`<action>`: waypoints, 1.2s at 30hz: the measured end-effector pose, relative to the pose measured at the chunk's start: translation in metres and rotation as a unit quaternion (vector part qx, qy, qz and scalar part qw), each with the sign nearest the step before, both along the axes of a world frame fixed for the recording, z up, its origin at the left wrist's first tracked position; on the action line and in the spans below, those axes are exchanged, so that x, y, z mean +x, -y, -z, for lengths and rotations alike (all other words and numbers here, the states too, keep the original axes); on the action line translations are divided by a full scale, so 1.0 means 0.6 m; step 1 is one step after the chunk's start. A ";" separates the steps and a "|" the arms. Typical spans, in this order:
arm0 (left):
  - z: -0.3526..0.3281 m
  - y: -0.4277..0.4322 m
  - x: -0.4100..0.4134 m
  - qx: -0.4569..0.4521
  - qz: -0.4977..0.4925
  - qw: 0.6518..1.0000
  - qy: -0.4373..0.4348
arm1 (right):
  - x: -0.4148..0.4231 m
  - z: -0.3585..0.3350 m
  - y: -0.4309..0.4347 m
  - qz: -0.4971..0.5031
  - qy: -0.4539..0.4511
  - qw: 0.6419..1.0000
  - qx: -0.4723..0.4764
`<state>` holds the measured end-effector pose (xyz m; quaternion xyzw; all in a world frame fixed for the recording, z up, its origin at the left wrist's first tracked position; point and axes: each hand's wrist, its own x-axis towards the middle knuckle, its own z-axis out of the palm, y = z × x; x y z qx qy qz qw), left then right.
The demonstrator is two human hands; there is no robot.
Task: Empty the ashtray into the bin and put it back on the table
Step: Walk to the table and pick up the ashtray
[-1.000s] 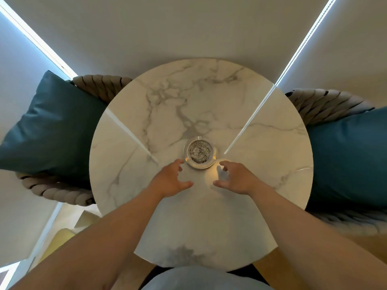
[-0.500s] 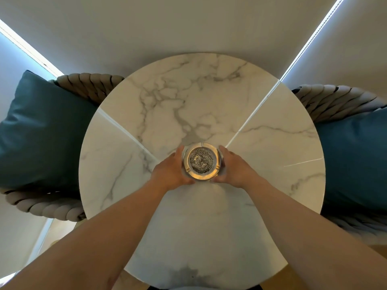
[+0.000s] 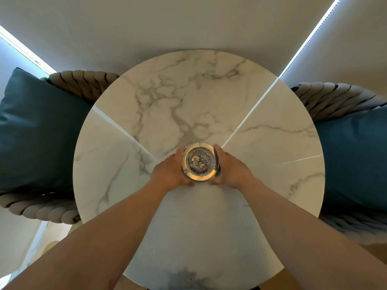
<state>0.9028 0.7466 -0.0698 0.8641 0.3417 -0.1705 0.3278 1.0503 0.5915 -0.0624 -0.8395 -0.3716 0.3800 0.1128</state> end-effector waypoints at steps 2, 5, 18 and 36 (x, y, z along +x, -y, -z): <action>0.002 0.000 0.000 0.003 0.001 1.000 -0.002 | 0.000 0.001 0.000 -0.001 0.004 1.000 0.000; 0.001 0.001 0.000 0.008 0.003 1.000 -0.004 | -0.001 0.002 -0.001 0.000 0.008 1.000 0.003; 0.004 0.005 0.001 0.007 -0.003 1.000 0.005 | -0.002 -0.002 -0.007 0.001 0.008 1.000 -0.010; -0.077 0.007 -0.030 -0.020 -0.033 0.997 0.068 | -0.018 -0.095 -0.010 -0.018 0.028 0.999 0.036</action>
